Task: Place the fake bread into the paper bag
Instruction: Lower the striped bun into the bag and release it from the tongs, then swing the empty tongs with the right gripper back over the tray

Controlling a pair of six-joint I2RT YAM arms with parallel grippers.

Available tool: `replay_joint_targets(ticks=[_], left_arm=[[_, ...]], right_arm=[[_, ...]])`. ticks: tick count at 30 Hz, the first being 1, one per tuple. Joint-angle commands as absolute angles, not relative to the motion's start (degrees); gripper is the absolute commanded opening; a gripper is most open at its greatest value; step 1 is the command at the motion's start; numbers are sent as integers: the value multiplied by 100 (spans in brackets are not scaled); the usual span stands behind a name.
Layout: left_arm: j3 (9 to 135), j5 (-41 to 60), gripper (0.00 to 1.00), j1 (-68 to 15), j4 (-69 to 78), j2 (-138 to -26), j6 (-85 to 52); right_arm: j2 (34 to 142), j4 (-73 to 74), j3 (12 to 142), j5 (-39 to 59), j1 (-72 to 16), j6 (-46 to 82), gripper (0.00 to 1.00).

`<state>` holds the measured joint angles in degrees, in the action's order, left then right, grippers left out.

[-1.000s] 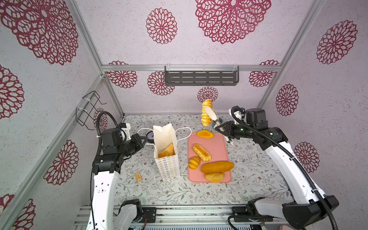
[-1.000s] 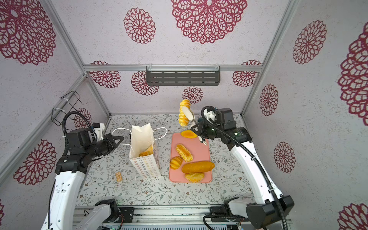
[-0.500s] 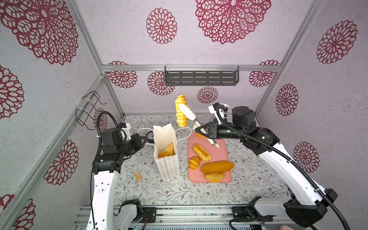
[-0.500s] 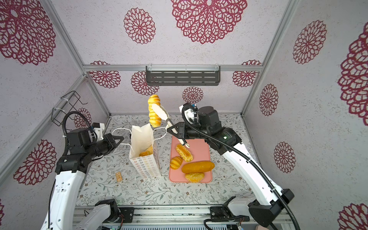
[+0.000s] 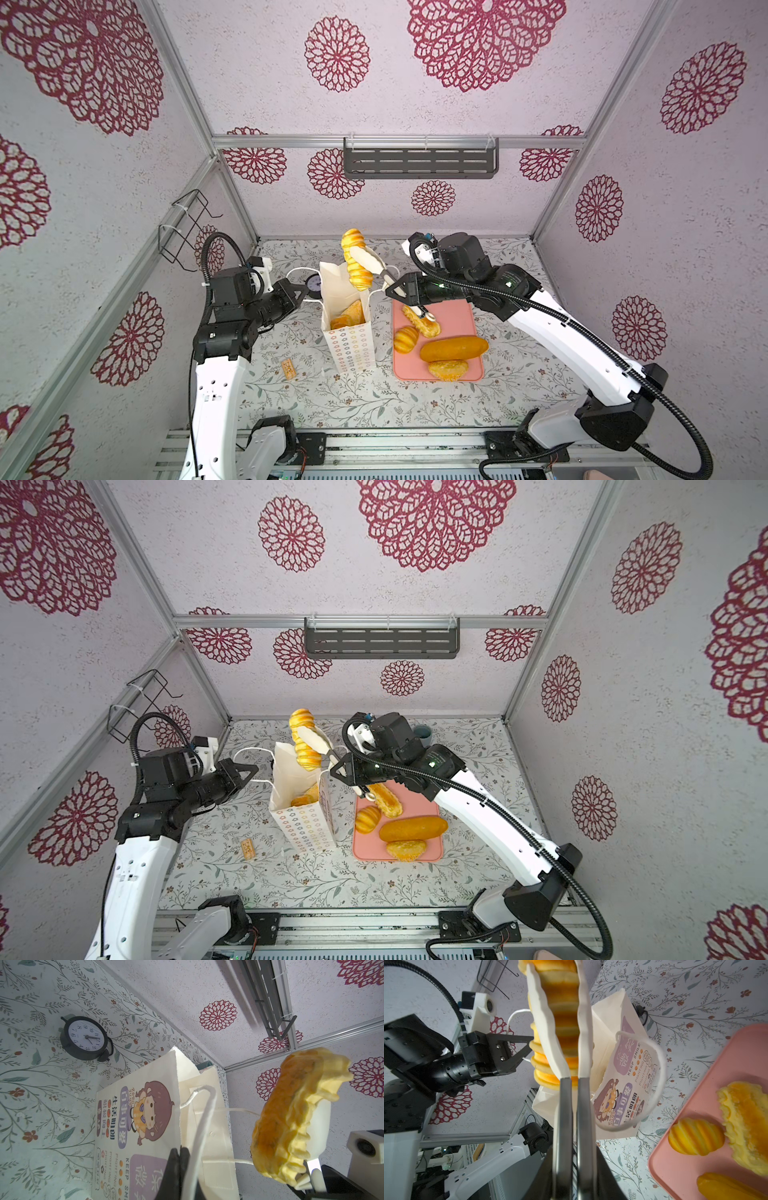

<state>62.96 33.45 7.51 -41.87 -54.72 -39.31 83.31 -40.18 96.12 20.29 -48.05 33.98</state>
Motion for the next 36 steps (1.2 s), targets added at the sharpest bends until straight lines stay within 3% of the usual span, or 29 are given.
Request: replay_joint_targets(ticks=[1,23,36], left_arm=[[6398,3278,0,787,-4194,-5432,-3909],[6233,3338,0,790,-4031,-5379,-3979],[6293,3384,1,790,-4093,-5431,-3888]], right_arm=[[8253,-4001,9884,1696,-4884,3110,18],[8888,-4541,10233,1339,-5428,3007,19],[8756,-4483,10116,1169,-5463,3050,49]])
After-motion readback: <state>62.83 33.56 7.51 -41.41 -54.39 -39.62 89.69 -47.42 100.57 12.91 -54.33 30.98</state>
